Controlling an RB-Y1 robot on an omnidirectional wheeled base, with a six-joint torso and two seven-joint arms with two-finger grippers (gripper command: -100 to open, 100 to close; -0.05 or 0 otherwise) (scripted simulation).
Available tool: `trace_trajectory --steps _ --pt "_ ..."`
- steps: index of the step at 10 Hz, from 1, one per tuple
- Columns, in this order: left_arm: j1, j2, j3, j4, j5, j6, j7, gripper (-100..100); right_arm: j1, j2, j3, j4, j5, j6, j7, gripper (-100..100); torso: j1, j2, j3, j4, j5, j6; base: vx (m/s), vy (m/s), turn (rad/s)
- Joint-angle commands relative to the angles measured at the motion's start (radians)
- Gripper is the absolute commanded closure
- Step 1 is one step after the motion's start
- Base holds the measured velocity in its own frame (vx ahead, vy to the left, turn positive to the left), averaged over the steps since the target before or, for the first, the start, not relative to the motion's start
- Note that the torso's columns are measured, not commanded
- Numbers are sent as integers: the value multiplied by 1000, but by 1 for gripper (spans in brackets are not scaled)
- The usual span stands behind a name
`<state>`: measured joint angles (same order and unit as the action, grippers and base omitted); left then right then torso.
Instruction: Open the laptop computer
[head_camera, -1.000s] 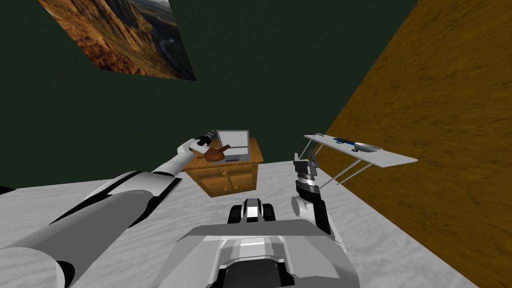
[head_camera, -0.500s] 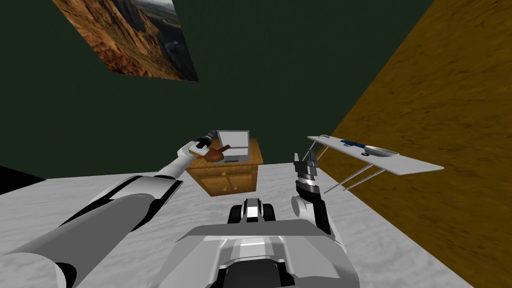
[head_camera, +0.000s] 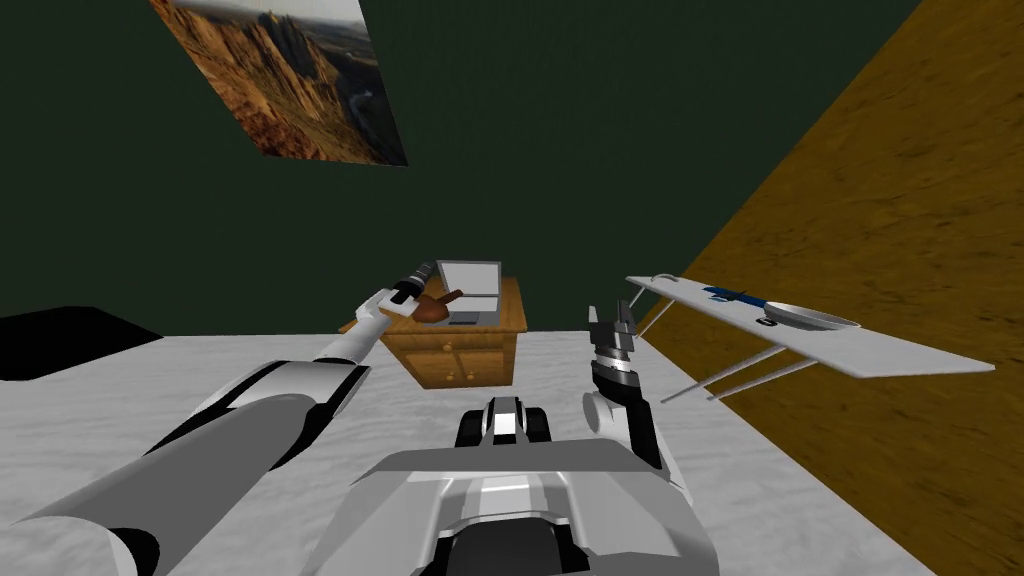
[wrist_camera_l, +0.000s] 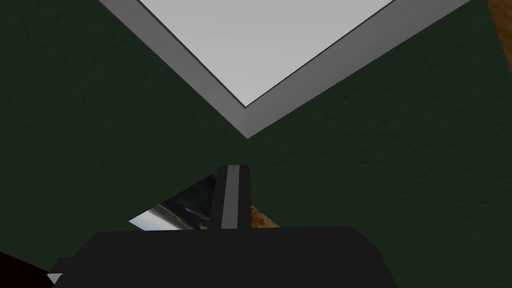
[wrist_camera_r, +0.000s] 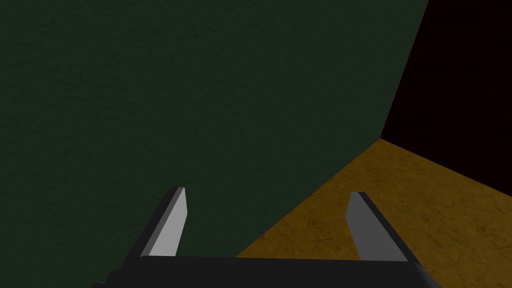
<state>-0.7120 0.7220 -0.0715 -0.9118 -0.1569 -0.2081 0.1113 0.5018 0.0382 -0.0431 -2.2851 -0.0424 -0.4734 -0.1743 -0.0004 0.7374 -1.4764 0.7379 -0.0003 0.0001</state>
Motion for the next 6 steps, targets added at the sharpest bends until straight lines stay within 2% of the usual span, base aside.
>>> trace_trajectory --steps 1,2,3,4,5,6 --pt "45 -27 56 -22 -28 -80 -11 100 0 0 0 0 0 0 0 0 0 -1 0 0 0 -1 48 -77 107" --pt "45 -27 56 -22 -28 -89 -11 100 0 0 0 0 0 0 0 0 1 0 0 0 0 1 18 -33 -38" --pt "77 -54 104 -27 -53 -127 -22 100 0 0 0 0 0 0 0 0 2 2 1 0 1 1 29 -52 189" --pt "77 -54 105 -27 -53 -158 -22 100 0 0 0 0 0 0 0 0 1 1 1 0 1 -1 32 -70 149" --pt "77 -54 105 -27 -53 -162 -22 100 0 0 0 0 0 0 0 0 0 1 1 0 0 0 21 -41 1" --pt "109 -81 154 -33 -79 -197 -33 100 0 0 0 0 0 0 0 0 1 1 0 0 0 1 38 -56 193"
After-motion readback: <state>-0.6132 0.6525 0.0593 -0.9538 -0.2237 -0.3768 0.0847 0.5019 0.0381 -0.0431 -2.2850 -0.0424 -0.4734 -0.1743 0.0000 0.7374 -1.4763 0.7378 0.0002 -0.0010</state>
